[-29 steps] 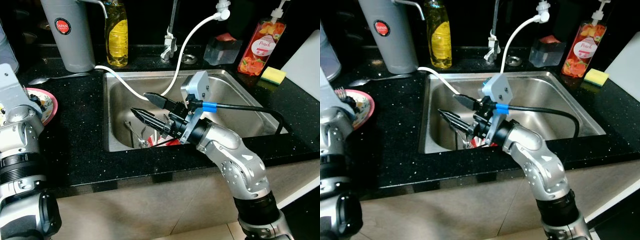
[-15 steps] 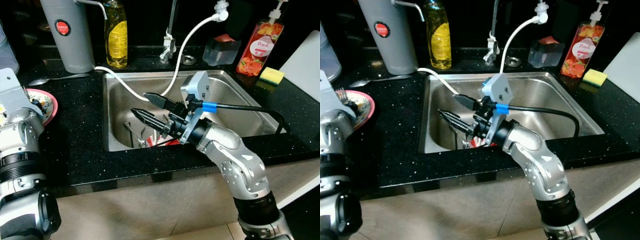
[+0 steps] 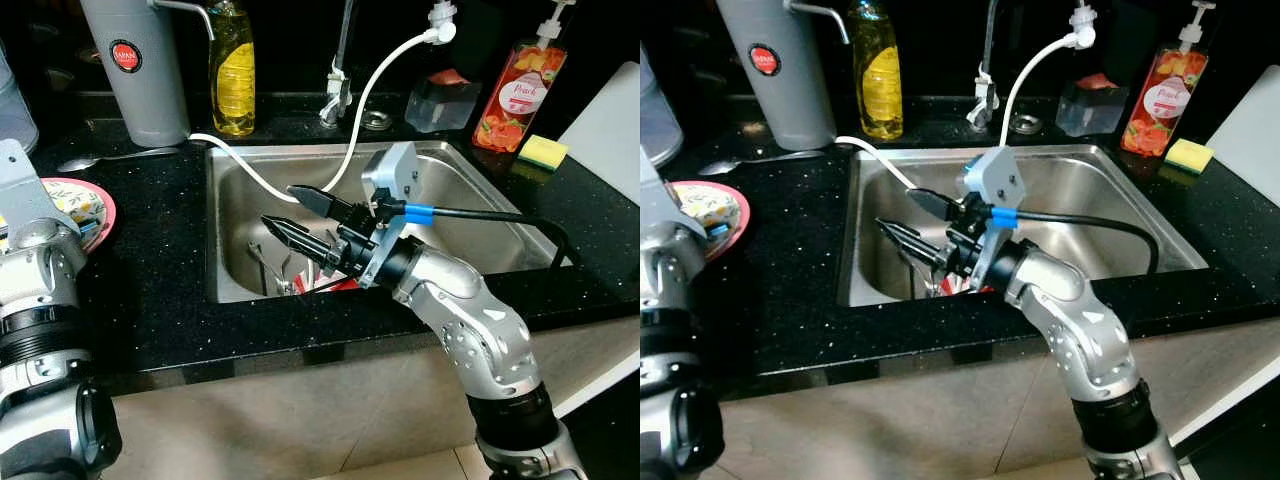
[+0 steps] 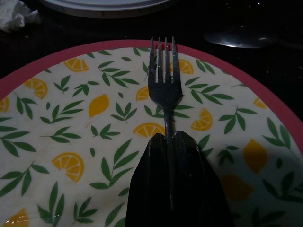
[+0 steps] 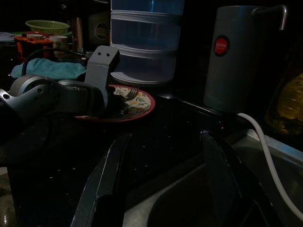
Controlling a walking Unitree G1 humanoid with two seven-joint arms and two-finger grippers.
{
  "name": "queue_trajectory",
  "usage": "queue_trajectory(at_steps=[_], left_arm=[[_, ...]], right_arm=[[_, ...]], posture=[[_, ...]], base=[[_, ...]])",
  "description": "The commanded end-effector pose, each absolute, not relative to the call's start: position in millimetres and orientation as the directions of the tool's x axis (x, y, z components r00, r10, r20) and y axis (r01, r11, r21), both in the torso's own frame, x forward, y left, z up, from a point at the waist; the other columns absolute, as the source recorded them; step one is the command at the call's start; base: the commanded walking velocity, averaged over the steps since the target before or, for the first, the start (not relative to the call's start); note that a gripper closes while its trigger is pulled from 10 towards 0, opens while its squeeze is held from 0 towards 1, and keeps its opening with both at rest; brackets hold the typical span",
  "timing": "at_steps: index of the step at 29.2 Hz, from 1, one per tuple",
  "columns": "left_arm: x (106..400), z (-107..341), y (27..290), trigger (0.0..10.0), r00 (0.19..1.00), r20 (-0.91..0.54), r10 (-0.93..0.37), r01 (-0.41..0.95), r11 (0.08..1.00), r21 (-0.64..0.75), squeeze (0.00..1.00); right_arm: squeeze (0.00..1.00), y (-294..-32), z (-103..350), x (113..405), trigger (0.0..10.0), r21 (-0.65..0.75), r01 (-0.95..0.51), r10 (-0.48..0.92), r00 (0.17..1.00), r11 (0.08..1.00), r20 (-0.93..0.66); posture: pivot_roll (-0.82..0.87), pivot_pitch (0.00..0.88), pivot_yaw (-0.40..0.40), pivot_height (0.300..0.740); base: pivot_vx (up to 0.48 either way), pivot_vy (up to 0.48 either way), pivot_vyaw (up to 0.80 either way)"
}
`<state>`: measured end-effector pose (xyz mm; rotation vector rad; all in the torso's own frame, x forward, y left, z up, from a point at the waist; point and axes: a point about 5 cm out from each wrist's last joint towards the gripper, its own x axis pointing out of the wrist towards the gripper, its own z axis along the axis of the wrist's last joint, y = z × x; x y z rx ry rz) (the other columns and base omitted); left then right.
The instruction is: Kitchen organization
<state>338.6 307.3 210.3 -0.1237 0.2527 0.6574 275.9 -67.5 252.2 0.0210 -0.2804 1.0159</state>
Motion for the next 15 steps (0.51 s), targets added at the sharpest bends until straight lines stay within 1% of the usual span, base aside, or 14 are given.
queue_trajectory(at_steps=[1,3,4,5,6,7,8,9,10,11,12,15], left_arm=[[337.1,211.8,310.4,0.0,0.761,-0.252,0.598,-0.622,0.783,-0.023,0.0],[337.9,214.8,309.5,0.0,0.771,-0.235,0.592,-0.616,0.787,-0.037,0.0],[341.6,242.5,302.1,10.0,0.82,-0.065,0.569,-0.572,0.819,-0.046,0.0],[342.6,254.8,297.6,10.0,0.837,0.013,0.547,-0.546,0.837,-0.043,0.0],[343.0,273.2,288.0,10.0,0.862,0.119,0.493,-0.489,0.87,-0.064,0.0],[342.2,291.9,274.9,10.0,0.883,0.226,0.412,-0.406,0.911,-0.073,0.0],[341.9,298.5,266.1,10.0,0.897,0.266,0.353,-0.349,0.935,-0.064,0.0],[341.9,298.5,266.1,10.0,0.897,0.266,0.353,-0.349,0.935,-0.064,0.0],[341.9,301.3,260.9,10.0,0.905,0.283,0.317,-0.315,0.947,-0.055,0.0],[344.8,296.2,240.7,10.0,0.958,0.251,0.137,-0.137,0.99,-0.019,0.0],[344.8,296.2,240.7,10.0,0.958,0.251,0.137,-0.137,0.99,-0.019,0.0],[342.1,283.8,213.6,10.0,0.977,0.177,-0.115,0.111,0.993,0.033,0.0]], right_arm=[[0.0,-70.7,252.9,278.3,10.0,-0.108,-0.832,0.827,0.508,0.543,0.241],[0.0,-70.8,252.9,278.3,10.0,-0.108,-0.832,0.827,0.509,0.544,0.241],[0.0,-70.7,253.0,278.3,10.0,-0.108,-0.832,0.826,0.509,0.544,0.242],[0.0,-70.7,253.0,278.3,10.0,-0.108,-0.832,0.826,0.509,0.544,0.242],[0.0,-70.7,253.0,278.3,10.0,-0.108,-0.832,0.826,0.509,0.545,0.242],[0.0,-70.7,253.0,278.3,10.0,-0.108,-0.832,0.826,0.509,0.545,0.242],[0.0,-70.7,253.1,278.2,10.0,-0.108,-0.832,0.826,0.509,0.544,0.243],[0.0,-70.7,253.1,278.2,10.0,-0.108,-0.832,0.826,0.509,0.544,0.243],[0.0,-70.7,253.1,278.2,10.0,-0.109,-0.832,0.826,0.509,0.544,0.243],[0.0,-70.4,253.7,278.3,10.0,-0.109,-0.832,0.826,0.507,0.543,0.245],[0.0,-70.4,253.7,278.3,10.0,-0.109,-0.832,0.826,0.507,0.543,0.245],[0.0,-70.5,254.7,278.3,10.0,-0.11,-0.831,0.825,0.507,0.544,0.249]], posture=[[0.07,0.0,-0.04,0.74],[0.07,0.0,-0.04,0.74],[0.07,0.0,-0.039,0.74],[0.07,0.0,-0.039,0.74],[0.07,0.0,-0.039,0.74],[0.07,0.0,-0.039,0.74],[0.07,0.0,-0.039,0.74],[0.07,0.0,-0.039,0.74],[0.07,0.0,-0.039,0.74],[0.07,0.0,-0.04,0.74],[0.07,0.0,-0.04,0.74],[0.07,0.0,-0.04,0.74]], base=[[0.0,0.0,0.0],[0.0,0.0,0.0],[0.0,0.0,0.0],[0.0,0.0,0.0],[0.0,0.0,0.0],[0.0,0.0,0.0],[0.0,0.0,0.0],[0.0,0.0,0.0],[0.0,0.0,0.0],[0.0,0.0,0.0],[0.0,0.0,0.0],[0.0,0.0,0.0]])
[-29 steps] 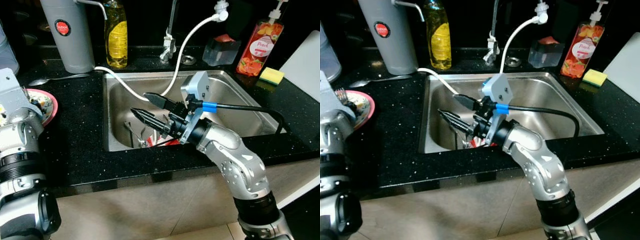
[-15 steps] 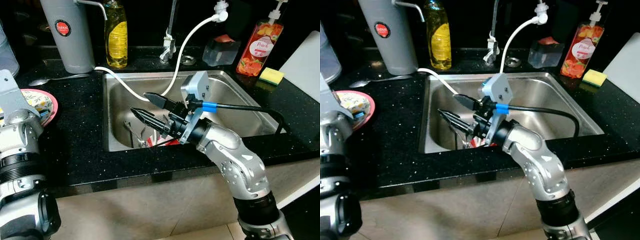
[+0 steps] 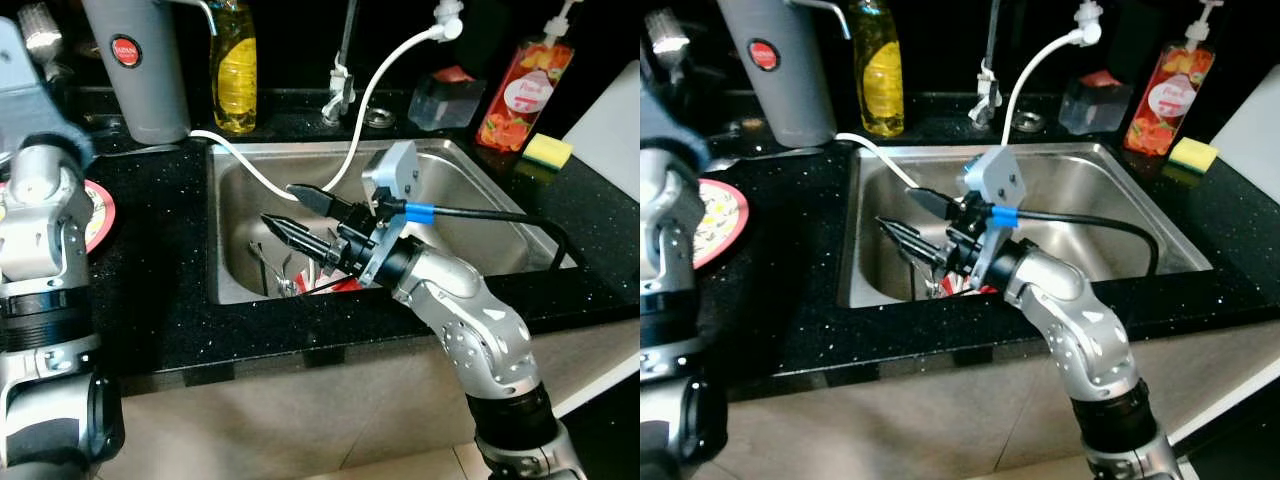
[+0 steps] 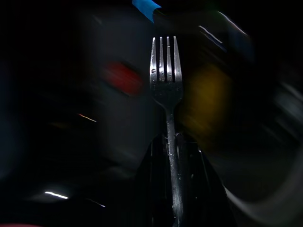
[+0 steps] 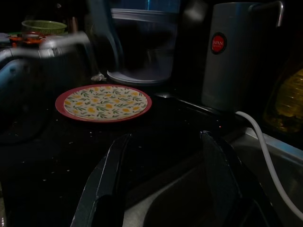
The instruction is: Kitchen organization
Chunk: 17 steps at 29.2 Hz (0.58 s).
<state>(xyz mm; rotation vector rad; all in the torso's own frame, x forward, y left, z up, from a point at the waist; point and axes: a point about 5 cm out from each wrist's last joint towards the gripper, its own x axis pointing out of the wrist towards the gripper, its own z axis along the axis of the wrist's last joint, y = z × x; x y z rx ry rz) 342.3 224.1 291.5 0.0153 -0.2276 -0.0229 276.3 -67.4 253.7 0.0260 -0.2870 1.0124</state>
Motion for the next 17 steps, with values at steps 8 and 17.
queue_trajectory(at_steps=[8,17], left_arm=[[315.4,264.6,160.3,10.0,0.818,0.103,-0.566,0.554,0.823,0.126,0.0],[287.6,279.5,121.5,10.0,0.539,0.213,-0.815,0.802,0.574,0.167,0.0]], right_arm=[[0.0,-82.0,271.4,282.0,10.0,0.037,-0.83,0.761,0.526,0.556,0.379],[0.0,-86.1,273.3,290.9,10.0,0.258,-0.82,0.702,0.572,0.511,0.424]], posture=[[0.07,0.0,-0.033,0.74],[0.06,0.0,-0.038,0.74]], base=[[0.0,0.0,0.0],[0.0,0.0,0.0]])
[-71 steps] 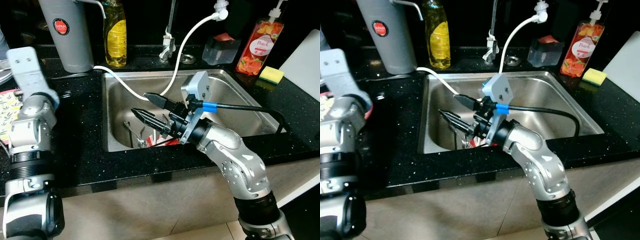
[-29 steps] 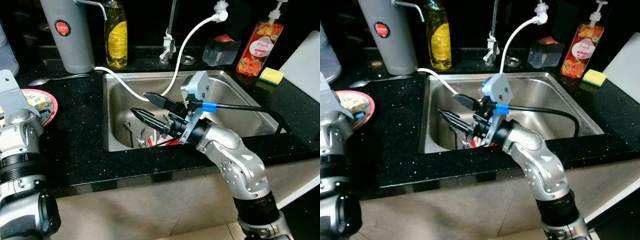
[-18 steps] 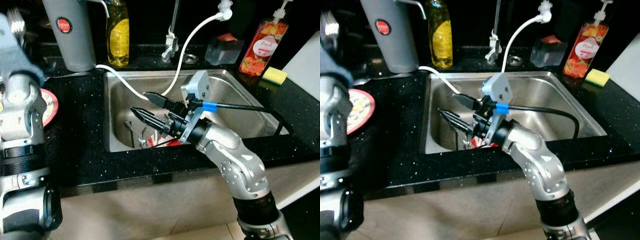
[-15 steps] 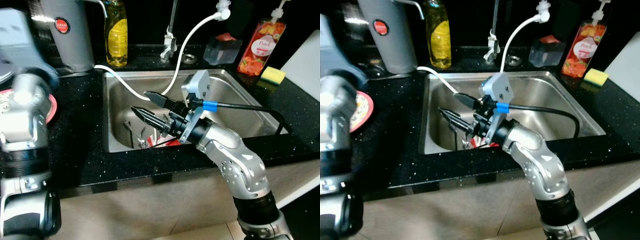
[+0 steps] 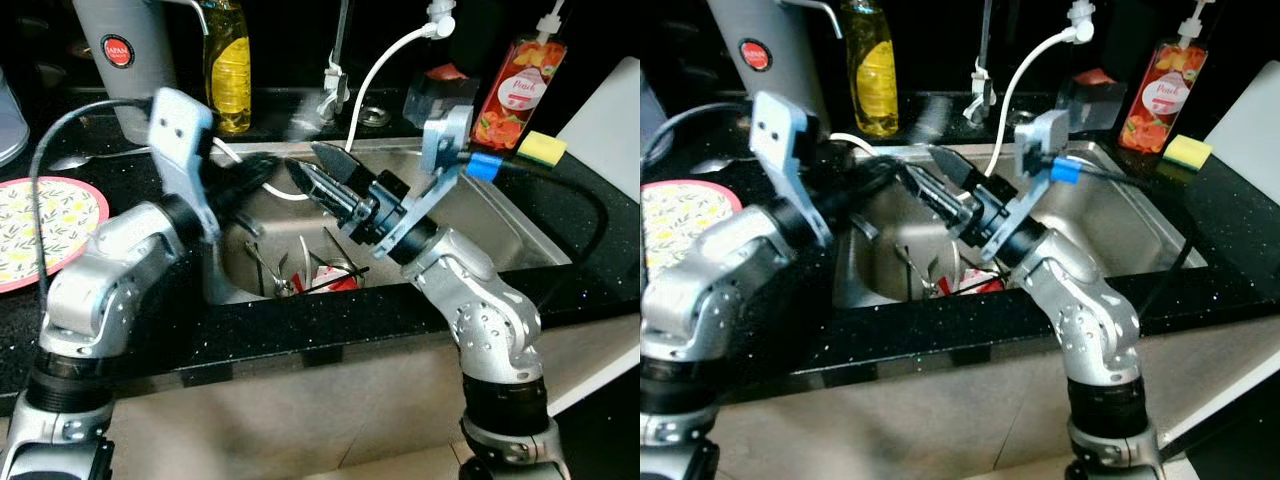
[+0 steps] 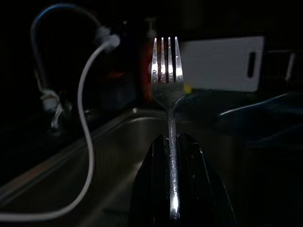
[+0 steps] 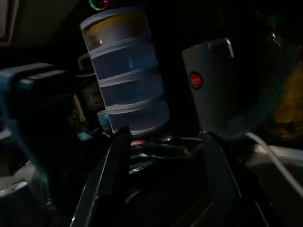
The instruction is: Kitchen organization
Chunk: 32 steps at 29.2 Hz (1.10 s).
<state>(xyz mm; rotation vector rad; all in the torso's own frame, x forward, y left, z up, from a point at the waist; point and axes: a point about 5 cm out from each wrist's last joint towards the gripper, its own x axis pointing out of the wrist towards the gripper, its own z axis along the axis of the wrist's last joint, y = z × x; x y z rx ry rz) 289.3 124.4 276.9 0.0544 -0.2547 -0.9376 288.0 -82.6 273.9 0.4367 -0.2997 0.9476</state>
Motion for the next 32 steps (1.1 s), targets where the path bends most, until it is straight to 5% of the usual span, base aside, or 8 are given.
queue_trajectory(at_steps=[1,6,20,32], left_arm=[[289.1,282.3,120.7,10.0,0.534,0.229,-0.814,0.802,0.573,0.168,0.0],[286.1,288.7,112.9,10.0,0.463,0.252,-0.85,0.839,0.512,0.184,0.0],[298.0,293.2,119.1,10.0,0.54,0.302,-0.786,0.783,0.601,0.163,0.0],[282.0,282.0,108.9,10.0,0.425,0.237,-0.874,0.86,0.471,0.195,0.0]], right_arm=[[0.0,-87.0,272.9,292.0,10.0,0.278,-0.817,0.699,0.576,0.505,0.424],[0.0,-89.7,273.7,292.8,10.0,0.323,-0.811,0.691,0.585,0.488,0.425],[0.0,-95.4,279.0,291.3,10.0,0.342,-0.815,0.684,0.579,0.468,0.444],[0.0,-98.6,283.3,292.8,10.0,0.362,-0.808,0.662,0.588,0.465,0.464]], posture=[[0.06,0.0,-0.038,0.74],[0.06,0.0,-0.035,0.74],[0.05,0.0,-0.041,0.74],[0.05,0.0,-0.039,0.74]], base=[[0.0,0.0,0.0],[0.0,0.0,0.0],[0.0,0.0,0.0],[0.0,0.0,0.0]])
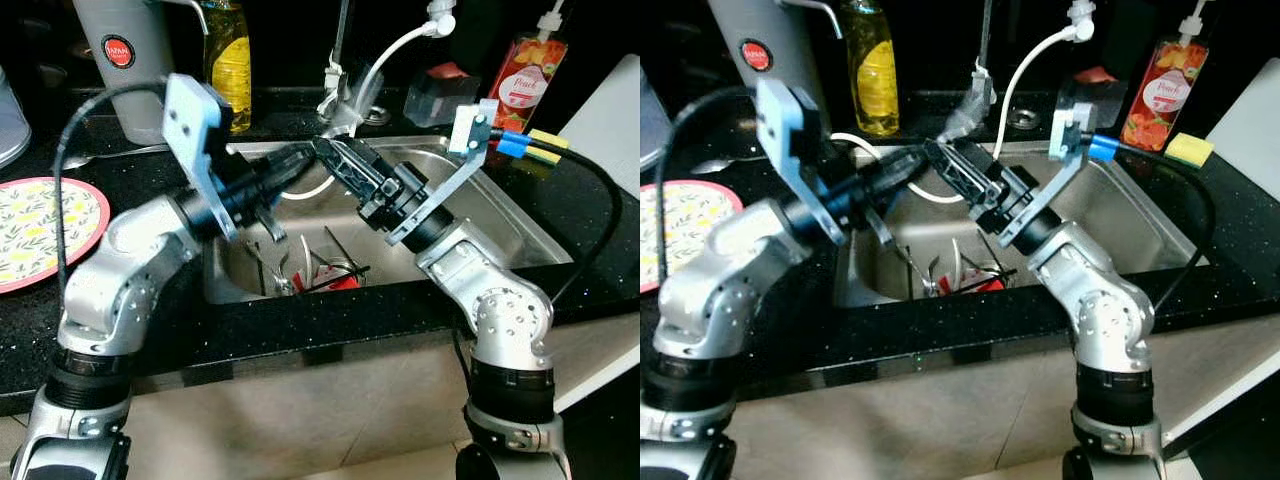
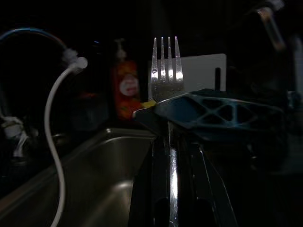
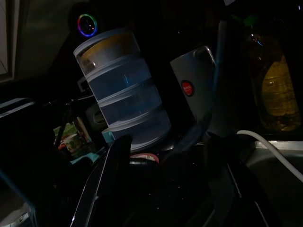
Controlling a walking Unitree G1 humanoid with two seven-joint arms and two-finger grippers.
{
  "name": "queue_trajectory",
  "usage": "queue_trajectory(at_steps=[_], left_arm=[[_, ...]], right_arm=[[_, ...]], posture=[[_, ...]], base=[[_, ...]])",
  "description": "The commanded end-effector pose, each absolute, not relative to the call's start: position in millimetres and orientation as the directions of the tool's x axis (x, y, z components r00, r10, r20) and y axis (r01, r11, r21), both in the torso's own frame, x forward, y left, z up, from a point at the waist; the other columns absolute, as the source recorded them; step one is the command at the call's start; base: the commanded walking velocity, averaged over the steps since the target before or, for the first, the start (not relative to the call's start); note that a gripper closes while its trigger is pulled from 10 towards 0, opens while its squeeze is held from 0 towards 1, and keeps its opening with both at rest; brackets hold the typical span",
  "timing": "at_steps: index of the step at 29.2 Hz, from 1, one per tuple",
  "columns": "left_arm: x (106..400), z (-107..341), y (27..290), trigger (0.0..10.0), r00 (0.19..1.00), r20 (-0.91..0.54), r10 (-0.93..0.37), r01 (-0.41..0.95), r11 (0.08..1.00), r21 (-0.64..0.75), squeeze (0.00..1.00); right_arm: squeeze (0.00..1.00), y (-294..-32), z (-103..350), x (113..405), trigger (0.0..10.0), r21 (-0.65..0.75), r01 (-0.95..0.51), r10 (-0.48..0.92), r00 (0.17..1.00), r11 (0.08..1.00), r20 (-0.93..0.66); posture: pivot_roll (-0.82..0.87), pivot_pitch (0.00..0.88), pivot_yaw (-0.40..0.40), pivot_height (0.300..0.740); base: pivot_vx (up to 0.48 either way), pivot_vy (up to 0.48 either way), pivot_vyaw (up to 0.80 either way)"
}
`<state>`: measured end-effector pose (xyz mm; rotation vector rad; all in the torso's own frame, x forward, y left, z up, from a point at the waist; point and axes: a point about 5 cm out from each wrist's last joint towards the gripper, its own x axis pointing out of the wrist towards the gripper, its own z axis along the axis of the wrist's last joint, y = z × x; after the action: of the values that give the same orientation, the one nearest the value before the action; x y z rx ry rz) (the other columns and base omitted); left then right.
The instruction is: Kitchen organization
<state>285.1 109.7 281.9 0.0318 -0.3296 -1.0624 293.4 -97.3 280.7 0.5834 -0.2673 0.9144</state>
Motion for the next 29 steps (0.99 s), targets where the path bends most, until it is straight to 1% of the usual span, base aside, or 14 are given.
queue_trajectory(at_steps=[1,6,7,8,10,11,16,26,27,29], left_arm=[[281.5,281.4,108.5,10.0,0.419,0.233,-0.878,0.864,0.464,0.195,0.0],[281.8,280.7,108.8,10.0,0.419,0.227,-0.879,0.864,0.462,0.198,0.0],[282.5,280.8,109.5,10.0,0.424,0.228,-0.876,0.861,0.469,0.198,0.0],[282.6,280.7,109.8,10.0,0.425,0.229,-0.876,0.86,0.469,0.199,0.0],[282.6,280.7,109.9,10.0,0.425,0.229,-0.876,0.86,0.469,0.199,0.0],[282.9,280.7,110.2,10.0,0.428,0.23,-0.874,0.859,0.472,0.199,0.0],[285.1,281.1,111.3,10.0,0.451,0.234,-0.861,0.842,0.497,0.207,0.0],[286.5,281.0,110.1,10.0,0.471,0.238,-0.849,0.828,0.519,0.211,0.0],[288.2,281.8,110.5,10.0,0.483,0.248,-0.84,0.821,0.533,0.205,0.68],[290.2,282.8,111.1,10.0,0.496,0.259,-0.829,0.813,0.548,0.197,0.68]], right_arm=[[0.0,-99.7,284.0,293.2,10.0,0.367,-0.806,0.656,0.592,0.465,0.468],[0.0,-101.5,284.7,293.6,10.0,0.374,-0.804,0.651,0.595,0.463,0.472],[0.0,-101.8,284.9,293.4,7.8,0.377,-0.804,0.65,0.595,0.461,0.474],[0.0,-101.9,284.9,293.5,4.9,0.378,-0.803,0.649,0.595,0.46,0.474],[0.0,-101.9,284.8,293.5,4.9,0.379,-0.802,0.649,0.596,0.461,0.473],[0.0,-102.2,284.5,293.8,0.0,0.383,-0.8,0.646,0.599,0.461,0.473],[0.0,-103.7,280.3,298.1,0.0,0.405,-0.776,0.633,0.63,0.484,0.45],[0.0,-103.7,277.0,299.9,0.0,0.423,-0.764,0.626,0.644,0.488,0.44],[0.0,-104.1,275.7,301.5,0.0,0.427,-0.754,0.622,0.655,0.499,0.429],[0.0,-104.7,274.3,303.3,0.0,0.433,-0.742,0.616,0.669,0.513,0.417]], posture=[[0.05,0.0,-0.039,0.74],[0.05,0.0,-0.041,0.74],[0.05,0.0,-0.041,0.74],[0.05,0.0,-0.041,0.74],[0.05,0.0,-0.041,0.74],[0.05,0.0,-0.041,0.74],[0.05,0.0,-0.043,0.74],[0.05,0.0,-0.045,0.74],[0.05,0.0,-0.045,0.74],[0.05,0.0,-0.045,0.74]], base=[[0.0,0.0,0.0],[0.0,0.0,0.0],[0.0,0.0,0.0],[0.0,0.0,0.0],[0.0,0.0,0.0],[0.0,0.0,0.0],[0.0,0.0,0.0],[0.0,0.0,0.0],[0.0,0.0,0.0],[0.0,0.0,0.0]])
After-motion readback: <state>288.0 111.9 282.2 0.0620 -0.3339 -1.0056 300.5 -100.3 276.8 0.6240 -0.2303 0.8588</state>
